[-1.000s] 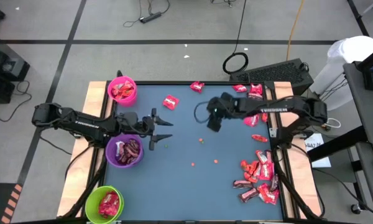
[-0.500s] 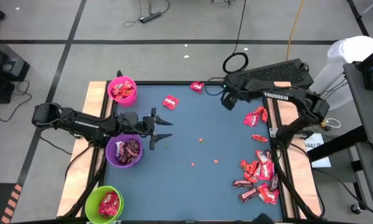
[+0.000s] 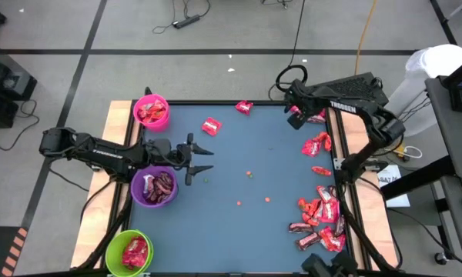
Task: Organize candy in baskets
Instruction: Put the brown chocolate into the violet bucket
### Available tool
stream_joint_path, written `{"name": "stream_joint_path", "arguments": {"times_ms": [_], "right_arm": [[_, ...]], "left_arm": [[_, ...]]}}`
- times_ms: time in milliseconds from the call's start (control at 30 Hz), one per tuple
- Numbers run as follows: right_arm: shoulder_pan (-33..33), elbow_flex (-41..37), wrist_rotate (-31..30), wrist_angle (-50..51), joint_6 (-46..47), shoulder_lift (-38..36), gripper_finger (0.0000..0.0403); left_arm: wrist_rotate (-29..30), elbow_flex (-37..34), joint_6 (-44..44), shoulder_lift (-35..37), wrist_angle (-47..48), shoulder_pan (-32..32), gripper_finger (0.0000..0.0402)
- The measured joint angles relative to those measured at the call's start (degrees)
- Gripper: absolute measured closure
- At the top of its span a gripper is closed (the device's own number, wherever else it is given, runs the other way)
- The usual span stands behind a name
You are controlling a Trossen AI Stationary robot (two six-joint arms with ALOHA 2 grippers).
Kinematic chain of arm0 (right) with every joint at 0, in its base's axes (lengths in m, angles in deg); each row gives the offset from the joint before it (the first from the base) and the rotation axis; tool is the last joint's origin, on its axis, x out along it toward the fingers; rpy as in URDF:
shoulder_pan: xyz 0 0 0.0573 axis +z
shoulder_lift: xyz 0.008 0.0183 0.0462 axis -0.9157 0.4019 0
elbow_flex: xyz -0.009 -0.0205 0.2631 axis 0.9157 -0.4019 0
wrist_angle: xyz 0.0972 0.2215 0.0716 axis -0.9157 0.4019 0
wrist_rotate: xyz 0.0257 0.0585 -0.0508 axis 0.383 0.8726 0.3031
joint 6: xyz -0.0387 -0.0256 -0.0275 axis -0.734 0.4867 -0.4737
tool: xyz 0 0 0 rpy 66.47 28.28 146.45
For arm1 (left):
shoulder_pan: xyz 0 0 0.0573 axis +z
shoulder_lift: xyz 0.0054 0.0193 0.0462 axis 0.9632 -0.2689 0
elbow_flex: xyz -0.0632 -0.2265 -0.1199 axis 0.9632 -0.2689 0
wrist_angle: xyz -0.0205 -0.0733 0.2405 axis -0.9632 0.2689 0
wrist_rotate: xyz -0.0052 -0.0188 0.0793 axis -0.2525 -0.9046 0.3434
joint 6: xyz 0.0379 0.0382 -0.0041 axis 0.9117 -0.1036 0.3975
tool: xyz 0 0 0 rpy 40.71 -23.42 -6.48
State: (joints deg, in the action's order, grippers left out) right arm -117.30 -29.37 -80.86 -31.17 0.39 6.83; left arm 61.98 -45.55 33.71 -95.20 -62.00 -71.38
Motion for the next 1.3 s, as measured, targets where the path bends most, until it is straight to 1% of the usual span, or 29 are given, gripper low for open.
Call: {"name": "stream_joint_path", "arguments": {"times_ms": [233,333,400,533,600,700,833,967,1000,1033,1167,1300], "right_arm": [[-2.95,0.0,-0.87,2.17,-2.22,7.22,0.0157],[-2.92,0.04,-5.68,2.4,-2.24,9.07,0.0161],[-2.9,0.15,-7.65,2.21,-2.46,9.72,0.0165],[-2.9,0.17,-8.05,2.24,-5.25,10.09,0.0181],[-2.92,0.17,-7.99,2.17,-6.68,10.16,0.0197],[-2.92,0.17,-7.69,2.05,-8.91,10.16,0.0236],[-2.92,0.17,-6.23,1.97,-11.07,10.16,0.0305],[-2.89,0.2,-4.93,1.95,-11.25,10.16,0.0378],[-2.74,0.2,-4.92,2.08,-11.25,10.15,0.0389],[-2.54,0.22,-4.92,2.34,-11.25,10.11,0.0395],[-1.13,0.22,-4.55,3.82,-11.0,8.66,0.0394],[1.71,0.22,-4.38,4.2,-9.23,4.93,0.0401]], "left_arm": [[0.0,0.0,0.0,0.0,0.0,0.0,0.0174],[0.0,0.0,0.0,0.0,0.0,0.0,0.0174],[0.0,0.0,0.0,0.0,0.0,0.0,0.0174],[0.0,0.0,0.0,0.0,-0.14,0.0,0.0174],[0.0,0.0,0.0,0.0,-0.46,0.0,0.0174],[0.0,0.0,0.0,0.0,-0.48,0.0,0.0174],[0.0,0.0,0.0,0.0,-0.46,0.0,0.0174],[0.0,0.0,-0.09,0.0,-0.6,-0.06,0.0174],[0.0,0.0,-0.09,0.0,-0.56,-0.04,0.0174],[0.0,0.0,-0.09,0.0,-0.5,-0.04,0.0174],[0.0,0.0,-0.06,0.0,-0.48,-0.04,0.0174],[0.0,0.02,-0.12,0.0,-0.4,-0.04,0.0174]]}}
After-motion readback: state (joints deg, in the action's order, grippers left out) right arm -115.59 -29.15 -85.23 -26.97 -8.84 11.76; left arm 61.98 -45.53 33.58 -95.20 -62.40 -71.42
